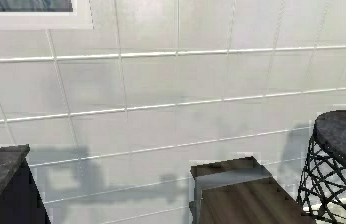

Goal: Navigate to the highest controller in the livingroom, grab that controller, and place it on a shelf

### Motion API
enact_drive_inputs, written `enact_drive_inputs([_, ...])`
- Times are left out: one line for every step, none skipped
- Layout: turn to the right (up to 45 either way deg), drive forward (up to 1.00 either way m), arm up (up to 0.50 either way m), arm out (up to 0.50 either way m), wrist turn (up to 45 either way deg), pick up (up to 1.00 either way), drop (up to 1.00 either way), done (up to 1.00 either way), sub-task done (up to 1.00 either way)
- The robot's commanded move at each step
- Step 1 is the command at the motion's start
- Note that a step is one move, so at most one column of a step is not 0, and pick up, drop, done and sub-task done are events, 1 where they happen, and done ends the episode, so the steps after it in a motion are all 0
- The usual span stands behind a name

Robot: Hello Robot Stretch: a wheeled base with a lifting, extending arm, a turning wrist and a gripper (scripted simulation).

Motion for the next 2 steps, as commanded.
enact_drive_inputs([0.0, 0.0, 0.0, -0.08, 0.0, 0.0, 0.0, 0.0, 0.0])
enact_drive_inputs([0.0, 0.0, 0.0, 0.0, 0.0, 0.0, 0.0, 1.0, 0.0])
